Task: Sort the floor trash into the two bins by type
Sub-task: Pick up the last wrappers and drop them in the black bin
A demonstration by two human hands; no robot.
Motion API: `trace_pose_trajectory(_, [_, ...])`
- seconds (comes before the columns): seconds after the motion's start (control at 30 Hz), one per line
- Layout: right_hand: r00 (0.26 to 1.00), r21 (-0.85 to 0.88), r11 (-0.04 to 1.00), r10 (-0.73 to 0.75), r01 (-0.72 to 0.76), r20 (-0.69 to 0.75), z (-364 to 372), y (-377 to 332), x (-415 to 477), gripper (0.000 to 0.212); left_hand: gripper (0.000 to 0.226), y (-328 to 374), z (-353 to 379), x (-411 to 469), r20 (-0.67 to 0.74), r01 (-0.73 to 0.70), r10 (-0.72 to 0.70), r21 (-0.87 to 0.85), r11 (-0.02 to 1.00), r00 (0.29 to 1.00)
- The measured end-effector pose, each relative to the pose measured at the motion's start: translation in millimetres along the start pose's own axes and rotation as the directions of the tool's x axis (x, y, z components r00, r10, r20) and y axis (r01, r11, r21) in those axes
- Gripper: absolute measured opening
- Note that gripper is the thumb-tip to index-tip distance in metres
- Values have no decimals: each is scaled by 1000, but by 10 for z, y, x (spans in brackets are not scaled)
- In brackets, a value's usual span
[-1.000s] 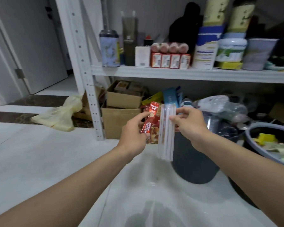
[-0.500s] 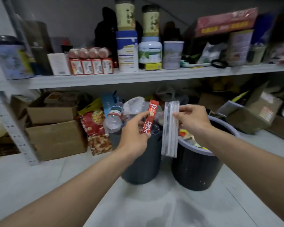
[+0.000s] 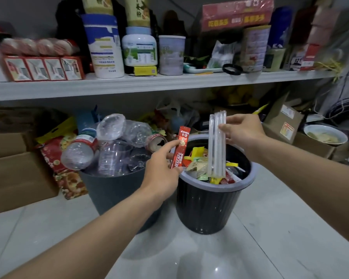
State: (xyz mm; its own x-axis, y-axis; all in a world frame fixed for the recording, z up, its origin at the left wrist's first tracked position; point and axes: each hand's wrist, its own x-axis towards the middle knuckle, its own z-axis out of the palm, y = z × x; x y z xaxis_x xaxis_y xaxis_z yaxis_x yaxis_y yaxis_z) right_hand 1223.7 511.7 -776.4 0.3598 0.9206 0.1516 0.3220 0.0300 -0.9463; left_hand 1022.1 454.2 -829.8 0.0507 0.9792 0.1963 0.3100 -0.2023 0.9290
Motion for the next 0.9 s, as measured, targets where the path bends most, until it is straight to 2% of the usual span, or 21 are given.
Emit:
trace_pose_trajectory(0.1, [1000,-51,999,5,-5,-8,-45,92,142,10,64,-53,145,85,19,13,-13,-1,1000,1000])
trace_pose_trajectory(0.2, [1000,-143,990,5,-2,20,-60,153,239,10,65,-73,228,148,29,19,-20,6,1000,999])
trace_pose_trajectory(0.23, [1000,-166,986,10,-6,27,-66,184,257,12,65,-79,251,165,32,21,-21,7,1000,999])
trace_pose_trajectory(0.33, [999,-213,977,25,-18,31,-83,316,307,37,64,-82,327,225,38,32,-32,16,999,999])
trace_pose_trajectory(0.6, [997,-322,945,-41,60,65,-109,523,220,38,64,-54,575,460,14,38,-38,-3,999,999])
trace_pose_trajectory(0.9, [994,-347,933,-80,100,71,-48,542,81,36,58,-118,815,596,0,95,-95,104,990,995])
